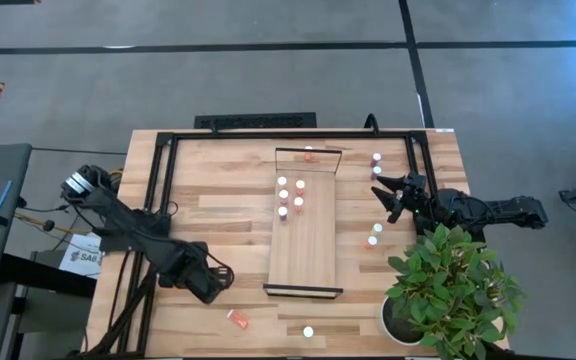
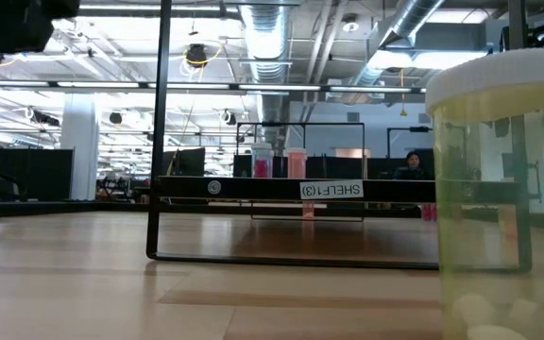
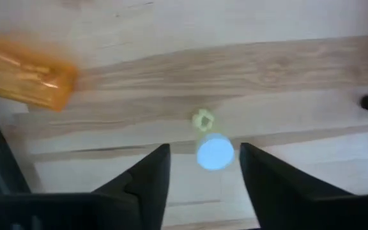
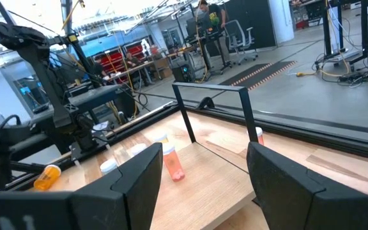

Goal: Pick and place medicine bottles onto shelf by color
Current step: Put the yellow pill bottle on the shelf

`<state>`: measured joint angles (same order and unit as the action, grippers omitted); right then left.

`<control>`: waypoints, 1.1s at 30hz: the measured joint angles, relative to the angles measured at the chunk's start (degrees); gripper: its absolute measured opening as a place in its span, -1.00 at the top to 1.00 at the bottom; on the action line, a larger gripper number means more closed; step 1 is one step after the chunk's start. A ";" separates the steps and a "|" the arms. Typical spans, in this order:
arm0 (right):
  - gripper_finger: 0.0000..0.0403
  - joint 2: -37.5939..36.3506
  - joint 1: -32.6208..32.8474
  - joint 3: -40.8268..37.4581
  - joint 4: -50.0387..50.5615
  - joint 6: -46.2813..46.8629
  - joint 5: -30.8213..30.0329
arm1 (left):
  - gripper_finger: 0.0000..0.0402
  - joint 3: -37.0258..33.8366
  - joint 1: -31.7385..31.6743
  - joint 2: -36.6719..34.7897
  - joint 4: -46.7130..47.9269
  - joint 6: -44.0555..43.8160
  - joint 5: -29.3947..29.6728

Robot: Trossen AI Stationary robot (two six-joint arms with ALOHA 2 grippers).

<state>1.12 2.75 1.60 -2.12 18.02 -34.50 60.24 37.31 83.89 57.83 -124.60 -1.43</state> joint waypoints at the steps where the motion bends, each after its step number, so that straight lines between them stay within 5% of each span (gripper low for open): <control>1: -0.24 0.01 0.00 0.01 0.01 -0.02 0.01 | 0.03 -0.39 0.13 0.54 -0.91 -0.14 -0.32; 11: -0.24 -0.01 0.01 -0.01 0.01 -0.02 0.02 | -0.42 -0.88 -0.31 7.95 -7.24 3.93 -4.48; 19: -0.24 -0.01 -0.01 0.01 0.01 -0.02 0.02 | -0.48 -0.88 -0.64 9.96 -8.13 4.80 -6.62; 24: -0.24 -0.01 0.00 0.00 0.00 -0.02 0.01 | -0.28 -0.88 -0.62 9.96 -8.10 4.87 -4.75; 33: -0.24 -0.01 0.01 0.00 -0.01 -0.01 0.01 | 0.37 -0.88 -0.62 9.96 -8.00 4.31 -4.26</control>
<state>1.10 2.76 1.60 -2.13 18.01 -34.49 59.35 36.68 93.84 49.83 -120.29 -5.69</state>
